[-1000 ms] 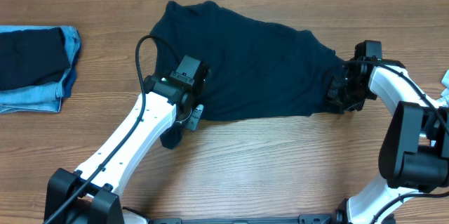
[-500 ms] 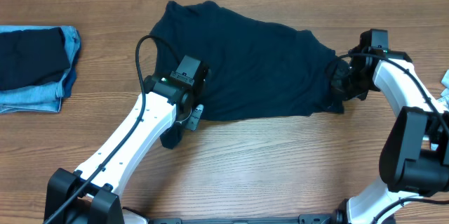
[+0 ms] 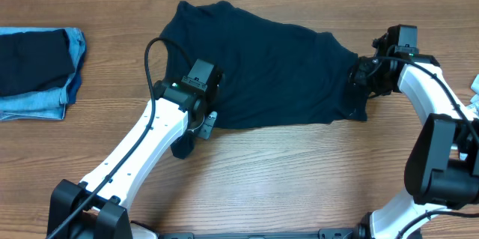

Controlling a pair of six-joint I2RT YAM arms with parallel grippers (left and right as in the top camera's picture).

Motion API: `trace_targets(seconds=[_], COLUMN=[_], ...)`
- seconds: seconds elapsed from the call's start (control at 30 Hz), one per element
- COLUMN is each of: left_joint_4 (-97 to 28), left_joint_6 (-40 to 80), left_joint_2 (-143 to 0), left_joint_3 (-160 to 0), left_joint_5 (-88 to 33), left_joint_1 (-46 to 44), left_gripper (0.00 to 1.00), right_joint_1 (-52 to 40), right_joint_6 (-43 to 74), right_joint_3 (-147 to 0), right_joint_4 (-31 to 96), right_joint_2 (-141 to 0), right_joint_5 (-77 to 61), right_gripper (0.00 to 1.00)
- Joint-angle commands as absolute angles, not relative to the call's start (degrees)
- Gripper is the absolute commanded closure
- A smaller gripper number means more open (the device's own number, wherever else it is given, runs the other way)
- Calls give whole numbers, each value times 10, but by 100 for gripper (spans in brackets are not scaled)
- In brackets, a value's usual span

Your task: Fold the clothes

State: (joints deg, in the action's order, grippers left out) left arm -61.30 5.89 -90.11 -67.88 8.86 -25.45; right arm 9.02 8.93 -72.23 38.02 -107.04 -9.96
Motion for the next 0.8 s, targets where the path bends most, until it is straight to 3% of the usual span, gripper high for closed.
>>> trace_targets(seconds=[0.0, 0.57, 0.77], left_joint_4=[-612, -612, -612], left_joint_6=[62, 62, 62], left_joint_2=[-899, -899, -899], left_joint_3=[-685, -685, -685], left_joint_5=[96, 96, 96], left_joint_1=[-251, -251, -251], left_gripper=[95, 95, 95], right_joint_1=[93, 93, 101], right_joint_6=[84, 84, 85], right_joint_3=[-730, -730, -730], right_joint_4=[370, 415, 420], right_joint_2=[-1086, -1123, -1123], right_joint_5=[-115, -137, -48], right_gripper=[43, 52, 48])
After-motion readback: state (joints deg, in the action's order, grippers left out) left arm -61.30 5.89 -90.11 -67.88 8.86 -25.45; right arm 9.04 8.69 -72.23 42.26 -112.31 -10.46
